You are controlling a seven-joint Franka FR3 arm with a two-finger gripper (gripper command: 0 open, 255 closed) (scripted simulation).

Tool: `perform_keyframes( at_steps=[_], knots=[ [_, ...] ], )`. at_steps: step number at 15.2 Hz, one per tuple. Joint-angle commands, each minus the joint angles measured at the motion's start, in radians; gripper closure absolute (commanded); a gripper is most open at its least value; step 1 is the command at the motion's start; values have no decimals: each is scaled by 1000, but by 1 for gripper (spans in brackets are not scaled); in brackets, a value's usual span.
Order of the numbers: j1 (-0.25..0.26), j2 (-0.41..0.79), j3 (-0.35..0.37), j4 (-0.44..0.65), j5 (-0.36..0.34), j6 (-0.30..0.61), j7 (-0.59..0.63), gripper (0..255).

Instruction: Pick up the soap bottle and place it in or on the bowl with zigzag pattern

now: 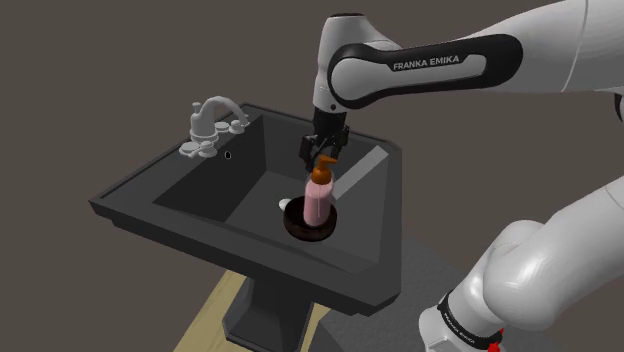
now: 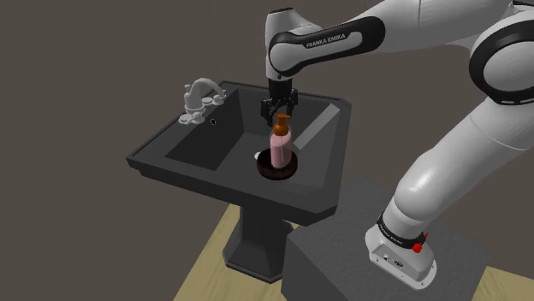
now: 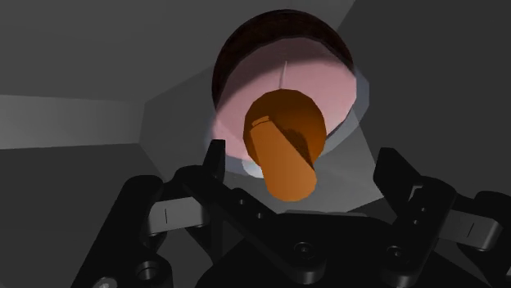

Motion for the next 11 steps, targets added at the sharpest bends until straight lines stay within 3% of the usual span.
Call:
perform_keyframes(
  at_steps=[1, 3, 11],
  knots=[
    [0, -4, 0, 45, 0, -49, 1, 0],
    [0, -7, -1, 102, 0, -109, 1, 0],
    [0, -7, -1, 102, 0, -109, 1, 0]
  ],
)
